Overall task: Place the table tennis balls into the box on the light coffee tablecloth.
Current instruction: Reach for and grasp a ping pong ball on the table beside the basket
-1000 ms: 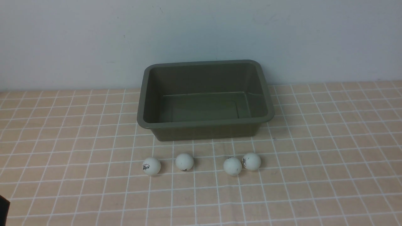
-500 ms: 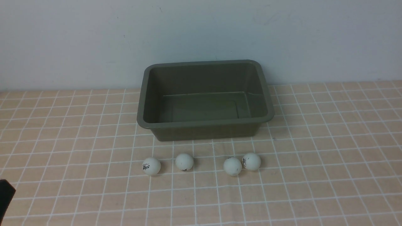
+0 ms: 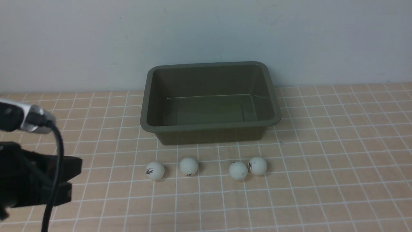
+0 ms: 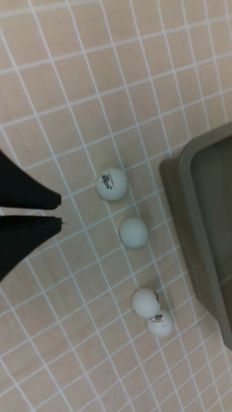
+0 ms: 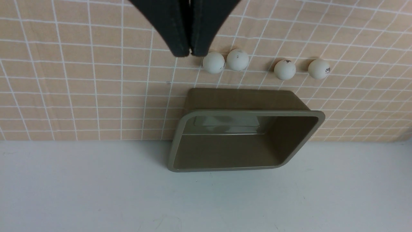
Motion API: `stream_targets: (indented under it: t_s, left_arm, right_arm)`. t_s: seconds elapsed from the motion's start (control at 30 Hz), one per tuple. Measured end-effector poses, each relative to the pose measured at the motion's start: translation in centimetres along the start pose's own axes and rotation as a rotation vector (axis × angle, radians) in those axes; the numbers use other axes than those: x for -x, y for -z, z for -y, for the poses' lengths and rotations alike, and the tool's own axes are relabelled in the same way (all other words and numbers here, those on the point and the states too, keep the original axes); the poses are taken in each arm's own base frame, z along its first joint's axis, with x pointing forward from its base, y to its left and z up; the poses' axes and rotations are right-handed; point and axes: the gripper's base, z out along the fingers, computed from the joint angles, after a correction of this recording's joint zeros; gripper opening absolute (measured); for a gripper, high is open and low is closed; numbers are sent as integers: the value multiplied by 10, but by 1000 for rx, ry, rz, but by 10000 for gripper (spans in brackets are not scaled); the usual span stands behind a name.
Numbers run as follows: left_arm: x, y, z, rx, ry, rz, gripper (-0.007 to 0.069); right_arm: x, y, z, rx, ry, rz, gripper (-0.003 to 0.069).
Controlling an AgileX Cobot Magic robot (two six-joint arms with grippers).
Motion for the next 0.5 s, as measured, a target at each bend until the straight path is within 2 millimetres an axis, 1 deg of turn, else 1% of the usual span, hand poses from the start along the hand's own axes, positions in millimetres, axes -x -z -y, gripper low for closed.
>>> stream_targets:
  t_s: [0.03,0.1,0.17,0.2,0.23,0.27,0.3,0.33,0.37,0.4,0.47,0.5]
  left_arm:
    - [1,-4,-2,-7,-4,-13,13]
    - [10,-29,-11,-81,-4,-51,102]
    - [15,-45,-18,-116,-14,-70,183]
    - [17,-54,-22,-129,-21,-84,214]
    - [18,-55,-23,-132,-21,-82,222]
    - [21,-66,-29,-144,-23,-100,265]
    - [24,-74,-33,-150,-22,-113,286]
    - [26,-79,-34,-154,-22,-121,294]
    - [31,-87,-38,-161,-24,-135,302]
    - [32,-92,-40,-163,-21,-149,302]
    - [39,-112,-42,-171,-48,-208,297]
    - [39,-113,-42,-171,-48,-214,297]
  right_arm:
    - [0,0,0,0,0,-2,-18]
    - [0,0,0,-3,2,-4,-18]
    - [0,0,0,-5,3,-4,-18]
    - [0,0,0,-5,3,-4,-18]
    - [0,0,0,-5,3,-4,-18]
    - [0,0,0,-5,3,-4,-18]
    - [0,0,1,-6,4,-5,-18]
    - [0,0,1,-6,4,-5,-18]
    - [0,0,1,-6,4,-5,-18]
    - [0,0,1,-6,4,-5,-18]
    - [0,0,1,-6,4,-5,-18]
    - [0,0,1,-6,4,-5,-18]
